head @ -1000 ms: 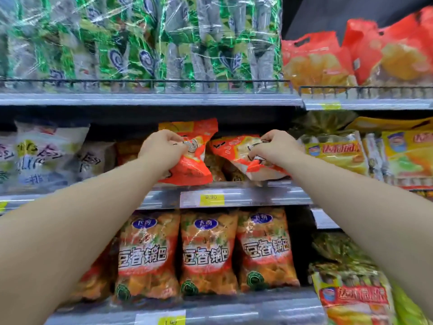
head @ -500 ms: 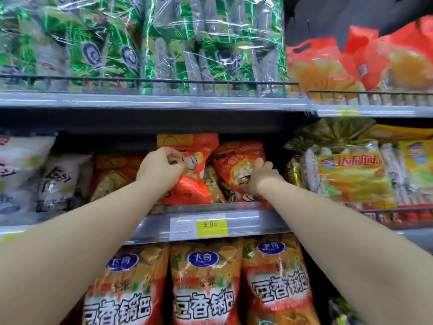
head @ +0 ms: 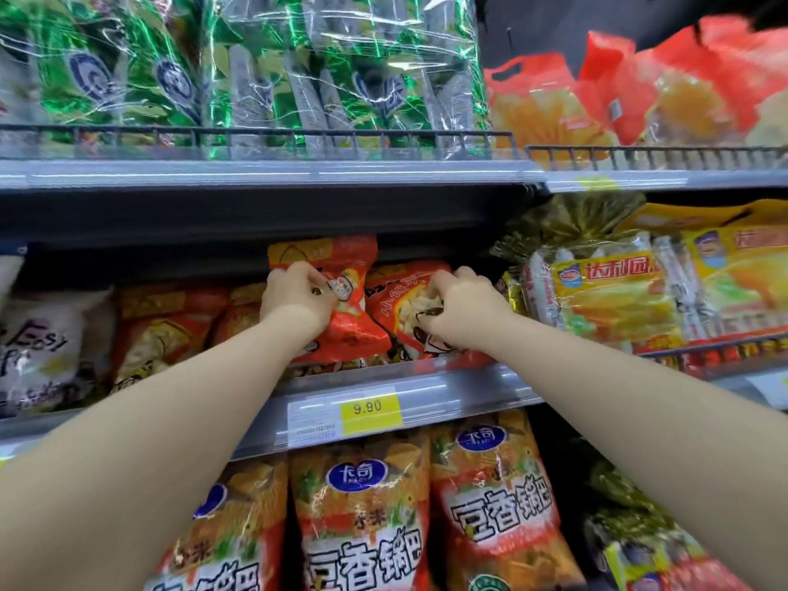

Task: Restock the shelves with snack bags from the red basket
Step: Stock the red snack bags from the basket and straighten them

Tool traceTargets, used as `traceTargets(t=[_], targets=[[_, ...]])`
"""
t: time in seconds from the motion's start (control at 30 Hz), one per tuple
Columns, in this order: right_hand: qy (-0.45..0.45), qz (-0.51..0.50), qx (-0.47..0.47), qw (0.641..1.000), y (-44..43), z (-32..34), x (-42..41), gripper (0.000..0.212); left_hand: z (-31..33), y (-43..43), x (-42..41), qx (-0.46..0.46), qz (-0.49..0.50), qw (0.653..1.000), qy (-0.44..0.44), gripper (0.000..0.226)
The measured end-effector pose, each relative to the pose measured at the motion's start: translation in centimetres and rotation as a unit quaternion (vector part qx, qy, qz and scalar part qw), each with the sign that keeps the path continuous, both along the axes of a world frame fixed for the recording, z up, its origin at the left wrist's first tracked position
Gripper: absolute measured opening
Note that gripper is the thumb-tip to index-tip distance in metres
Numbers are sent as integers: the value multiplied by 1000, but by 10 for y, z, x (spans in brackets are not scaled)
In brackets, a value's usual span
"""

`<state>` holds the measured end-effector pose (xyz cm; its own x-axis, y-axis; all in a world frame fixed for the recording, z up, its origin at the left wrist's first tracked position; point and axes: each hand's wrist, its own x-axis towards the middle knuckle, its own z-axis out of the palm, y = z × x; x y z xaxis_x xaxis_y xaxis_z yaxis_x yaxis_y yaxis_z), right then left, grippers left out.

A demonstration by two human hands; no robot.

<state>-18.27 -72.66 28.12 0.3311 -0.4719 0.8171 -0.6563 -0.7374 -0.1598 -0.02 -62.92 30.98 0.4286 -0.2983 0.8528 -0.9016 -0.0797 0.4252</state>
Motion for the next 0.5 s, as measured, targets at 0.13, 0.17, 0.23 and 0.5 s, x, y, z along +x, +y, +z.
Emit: traceTargets(t=[0.13, 0.17, 0.23, 0.5], targets=[[21, 7, 62, 998, -2, -4, -6, 27, -1, -9, -1, 29, 10, 999, -41, 13], [9, 15, 62, 998, -1, -4, -8, 19, -1, -8, 0, 31, 8, 998, -48, 13], [-19, 33, 47, 998, 4, -3, -8, 7, 0, -6, 3, 35, 3, 998, -58, 14], [126, -37, 52, 990, 20, 9, 1, 31, -5, 8, 4, 275, 29, 947, -166, 58]])
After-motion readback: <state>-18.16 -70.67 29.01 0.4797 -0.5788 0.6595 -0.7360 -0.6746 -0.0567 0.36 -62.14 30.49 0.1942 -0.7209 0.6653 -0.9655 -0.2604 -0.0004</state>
